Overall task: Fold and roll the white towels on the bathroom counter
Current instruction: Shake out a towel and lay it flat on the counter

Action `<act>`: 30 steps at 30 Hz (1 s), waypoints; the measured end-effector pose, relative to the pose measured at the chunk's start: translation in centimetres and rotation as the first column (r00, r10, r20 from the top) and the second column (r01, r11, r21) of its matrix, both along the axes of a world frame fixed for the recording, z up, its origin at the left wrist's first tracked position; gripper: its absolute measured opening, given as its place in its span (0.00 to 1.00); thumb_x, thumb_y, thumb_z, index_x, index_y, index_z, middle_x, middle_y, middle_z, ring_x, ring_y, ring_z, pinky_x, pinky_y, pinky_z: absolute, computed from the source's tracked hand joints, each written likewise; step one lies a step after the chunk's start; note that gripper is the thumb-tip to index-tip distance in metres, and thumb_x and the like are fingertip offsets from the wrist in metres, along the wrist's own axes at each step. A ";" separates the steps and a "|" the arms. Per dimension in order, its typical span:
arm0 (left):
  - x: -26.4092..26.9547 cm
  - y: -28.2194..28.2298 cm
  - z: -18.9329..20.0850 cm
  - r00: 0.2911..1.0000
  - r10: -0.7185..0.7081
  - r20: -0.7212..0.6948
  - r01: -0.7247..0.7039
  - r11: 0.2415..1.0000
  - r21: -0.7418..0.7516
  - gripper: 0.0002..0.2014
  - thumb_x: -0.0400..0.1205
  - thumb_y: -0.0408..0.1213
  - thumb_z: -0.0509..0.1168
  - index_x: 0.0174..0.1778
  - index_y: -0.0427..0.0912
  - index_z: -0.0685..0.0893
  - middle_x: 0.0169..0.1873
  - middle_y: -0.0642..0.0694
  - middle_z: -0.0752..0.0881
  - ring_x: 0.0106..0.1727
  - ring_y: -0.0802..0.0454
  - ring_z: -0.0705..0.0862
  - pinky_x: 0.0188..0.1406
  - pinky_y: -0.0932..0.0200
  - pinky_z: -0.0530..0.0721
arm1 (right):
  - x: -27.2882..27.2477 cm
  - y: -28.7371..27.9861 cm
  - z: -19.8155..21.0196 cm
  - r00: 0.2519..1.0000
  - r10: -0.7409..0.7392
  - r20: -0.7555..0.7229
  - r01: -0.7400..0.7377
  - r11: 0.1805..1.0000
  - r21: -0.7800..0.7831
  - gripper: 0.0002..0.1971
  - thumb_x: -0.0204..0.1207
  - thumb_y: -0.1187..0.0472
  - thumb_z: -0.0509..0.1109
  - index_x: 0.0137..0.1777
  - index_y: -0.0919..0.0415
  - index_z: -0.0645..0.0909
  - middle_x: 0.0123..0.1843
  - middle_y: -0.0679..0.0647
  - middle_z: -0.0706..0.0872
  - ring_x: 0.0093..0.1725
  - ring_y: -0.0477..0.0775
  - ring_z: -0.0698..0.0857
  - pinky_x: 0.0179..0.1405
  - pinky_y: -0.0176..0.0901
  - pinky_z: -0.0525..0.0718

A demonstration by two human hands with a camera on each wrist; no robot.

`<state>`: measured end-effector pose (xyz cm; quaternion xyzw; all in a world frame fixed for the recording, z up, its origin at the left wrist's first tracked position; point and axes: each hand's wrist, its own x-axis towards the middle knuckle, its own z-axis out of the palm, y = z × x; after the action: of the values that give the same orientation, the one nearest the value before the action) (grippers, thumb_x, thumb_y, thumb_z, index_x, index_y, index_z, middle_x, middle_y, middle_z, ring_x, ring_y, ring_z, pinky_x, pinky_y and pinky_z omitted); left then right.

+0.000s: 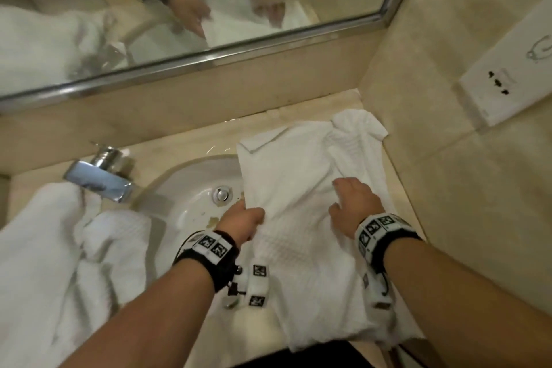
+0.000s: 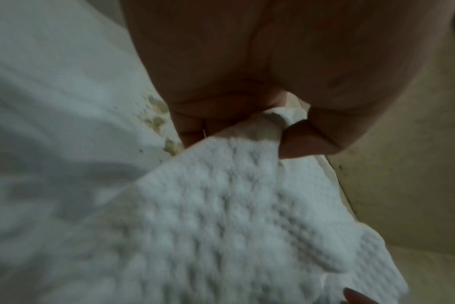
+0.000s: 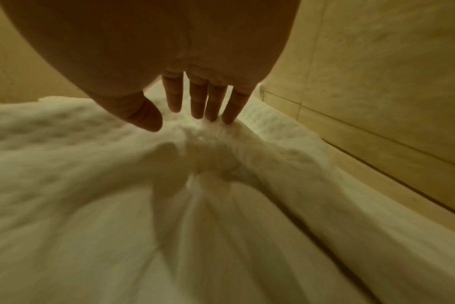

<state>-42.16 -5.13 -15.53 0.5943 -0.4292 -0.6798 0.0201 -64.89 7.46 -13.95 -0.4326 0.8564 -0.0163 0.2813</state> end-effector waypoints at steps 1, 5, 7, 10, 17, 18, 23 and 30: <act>1.0 -0.1 0.6 1.000 0.023 0.005 -0.024 1.000 0.020 0.30 0.57 0.34 0.65 0.59 0.42 0.88 0.52 0.30 0.91 0.52 0.33 0.90 0.51 0.38 0.89 | -0.3 -0.9 -0.2 1.000 0.023 -0.020 -0.024 1.000 -0.006 0.31 0.81 0.52 0.64 0.84 0.52 0.62 0.83 0.53 0.65 0.79 0.57 0.67 0.77 0.49 0.67; 4.0 0.9 3.0 0.997 0.080 -0.007 -0.078 0.986 0.147 0.32 0.57 0.30 0.63 0.61 0.36 0.86 0.52 0.34 0.90 0.50 0.35 0.89 0.42 0.50 0.90 | -0.8 -4.7 -0.9 0.988 0.145 -0.052 -0.149 0.987 -0.065 0.36 0.80 0.54 0.63 0.87 0.52 0.55 0.87 0.52 0.59 0.84 0.55 0.60 0.81 0.52 0.63; 4.2 1.1 2.7 0.993 0.112 -0.038 -0.104 0.978 0.178 0.29 0.61 0.33 0.67 0.61 0.36 0.87 0.54 0.32 0.91 0.54 0.32 0.89 0.48 0.48 0.89 | -0.6 -6.0 -1.2 0.975 0.221 -0.030 -0.222 0.975 -0.013 0.37 0.81 0.51 0.62 0.88 0.50 0.51 0.85 0.52 0.63 0.81 0.57 0.66 0.78 0.54 0.68; 3.0 1.0 1.7 0.972 0.218 -0.089 -0.199 0.963 0.183 0.27 0.68 0.37 0.72 0.65 0.38 0.87 0.58 0.35 0.91 0.56 0.39 0.90 0.55 0.46 0.88 | 0.4 -6.5 -1.5 0.951 0.297 -0.088 -0.286 0.951 0.119 0.34 0.81 0.43 0.58 0.85 0.51 0.56 0.77 0.54 0.71 0.71 0.60 0.75 0.69 0.56 0.74; -1.1 -1.4 0.2 0.875 0.456 -0.163 -0.361 0.839 0.407 0.26 0.81 0.47 0.74 0.70 0.33 0.85 0.61 0.33 0.90 0.62 0.37 0.90 0.70 0.43 0.84 | 0.4 -6.4 -1.6 0.931 0.352 -0.100 -0.333 0.928 0.170 0.21 0.82 0.41 0.55 0.64 0.52 0.77 0.59 0.53 0.85 0.57 0.59 0.83 0.58 0.53 0.77; -1.7 -1.4 0.4 0.903 0.412 -0.126 -0.333 0.853 0.401 0.27 0.80 0.48 0.75 0.68 0.32 0.85 0.52 0.34 0.92 0.52 0.39 0.92 0.57 0.47 0.89 | 0.4 -6.4 -1.7 0.933 0.347 -0.091 -0.334 0.933 0.130 0.20 0.83 0.43 0.55 0.66 0.52 0.76 0.60 0.53 0.83 0.57 0.59 0.82 0.57 0.53 0.78; -1.3 -1.5 0.2 0.865 0.502 -0.016 -0.454 0.795 0.402 0.43 0.58 0.38 0.80 0.72 0.29 0.82 0.55 0.30 0.88 0.52 0.30 0.89 0.63 0.37 0.85 | 1.5 -6.7 -1.6 0.964 0.266 -0.028 -0.266 0.964 0.017 0.26 0.83 0.46 0.55 0.80 0.50 0.65 0.79 0.55 0.69 0.73 0.61 0.72 0.70 0.57 0.74; 0.7 -2.9 6.3 0.697 0.678 -0.232 -0.573 0.722 0.389 0.18 0.82 0.37 0.60 0.61 0.33 0.90 0.57 0.30 0.90 0.52 0.32 0.91 0.65 0.34 0.82 | 0.9 -7.9 -3.1 0.987 -0.157 0.038 0.137 0.940 0.314 0.35 0.79 0.27 0.43 0.84 0.29 0.36 0.88 0.47 0.29 0.86 0.71 0.37 0.80 0.77 0.46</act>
<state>-41.45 -8.05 -9.18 0.5673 -0.0839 -0.7820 0.2440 -63.95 -0.44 -17.02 -0.3171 0.8691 0.0839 0.3702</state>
